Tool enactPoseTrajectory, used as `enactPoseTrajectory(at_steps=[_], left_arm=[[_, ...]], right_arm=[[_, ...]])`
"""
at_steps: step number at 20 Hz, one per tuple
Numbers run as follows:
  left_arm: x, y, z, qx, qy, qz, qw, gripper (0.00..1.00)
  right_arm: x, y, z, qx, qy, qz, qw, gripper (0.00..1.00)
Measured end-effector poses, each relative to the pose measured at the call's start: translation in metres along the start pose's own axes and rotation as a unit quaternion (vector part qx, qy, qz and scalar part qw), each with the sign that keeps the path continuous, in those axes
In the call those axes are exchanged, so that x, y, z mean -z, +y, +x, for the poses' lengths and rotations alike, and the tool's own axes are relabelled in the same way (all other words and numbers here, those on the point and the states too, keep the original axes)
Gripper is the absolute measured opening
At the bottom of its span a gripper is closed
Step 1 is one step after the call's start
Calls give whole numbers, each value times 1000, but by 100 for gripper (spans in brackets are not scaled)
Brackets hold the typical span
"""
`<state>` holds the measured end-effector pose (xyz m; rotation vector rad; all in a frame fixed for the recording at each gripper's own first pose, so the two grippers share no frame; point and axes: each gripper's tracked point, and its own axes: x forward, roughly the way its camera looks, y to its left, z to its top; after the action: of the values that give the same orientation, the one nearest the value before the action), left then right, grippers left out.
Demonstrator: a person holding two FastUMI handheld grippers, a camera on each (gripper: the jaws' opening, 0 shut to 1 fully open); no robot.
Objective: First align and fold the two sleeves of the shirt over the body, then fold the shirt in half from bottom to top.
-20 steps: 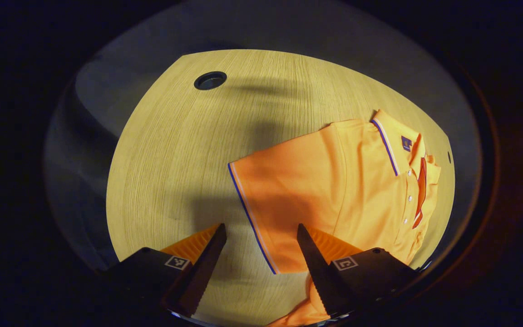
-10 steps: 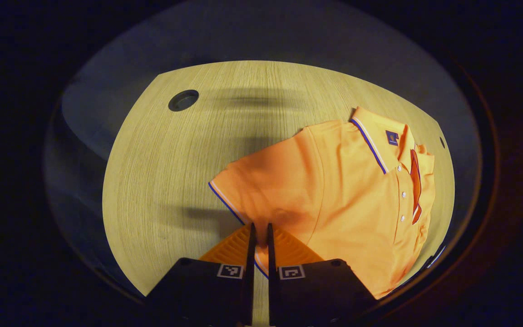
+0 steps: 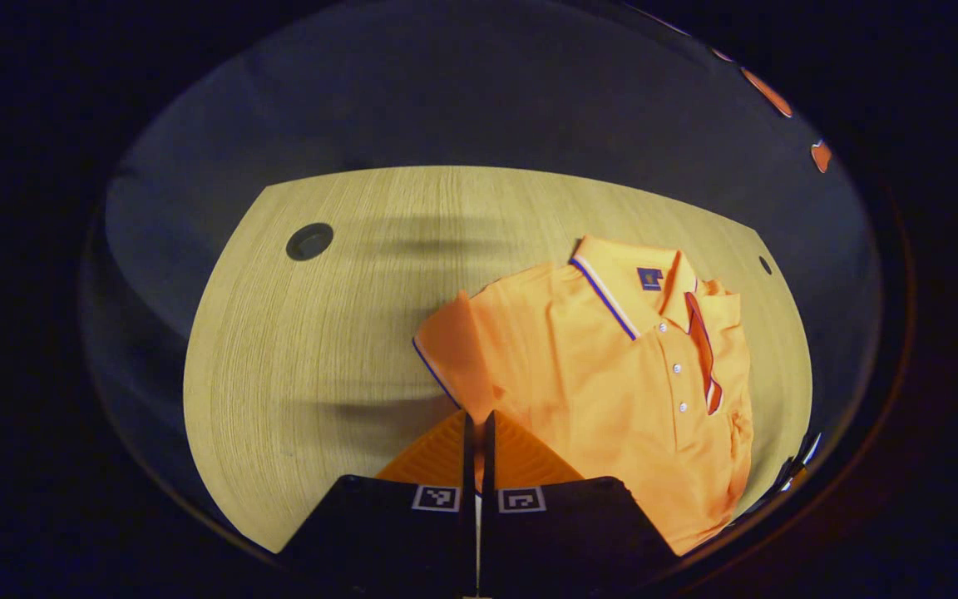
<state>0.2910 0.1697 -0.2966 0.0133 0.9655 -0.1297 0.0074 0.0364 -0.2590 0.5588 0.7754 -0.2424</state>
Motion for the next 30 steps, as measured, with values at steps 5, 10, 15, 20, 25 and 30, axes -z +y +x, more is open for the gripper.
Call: enactPoseTrajectory(at_steps=[5, 10, 15, 20, 25, 30], left_arm=[[-14, -39, 1, 24, -13, 23, 999, 2], [-19, -78, 11, 41, -11, 34, 998, 5], [-6, -124, 19, 105, 10, 15, 994, 17], [5, -135, 11, 144, 4, 9, 990, 78], [19, -122, -14, 129, -19, 3, 991, 94], [46, -109, -56, 97, -54, -19, 994, 96]], right_arm=[[10, 3, 0, -5, 10, -13, 1000, 95], [19, 3, -3, -8, 18, -18, 1000, 95], [28, -5, -7, 0, 24, -12, 1000, 95], [43, -6, -9, 9, 32, -4, 999, 95], [47, 2, -7, -8, 38, -26, 999, 95], [47, -1, -10, -34, 44, -75, 996, 96]])
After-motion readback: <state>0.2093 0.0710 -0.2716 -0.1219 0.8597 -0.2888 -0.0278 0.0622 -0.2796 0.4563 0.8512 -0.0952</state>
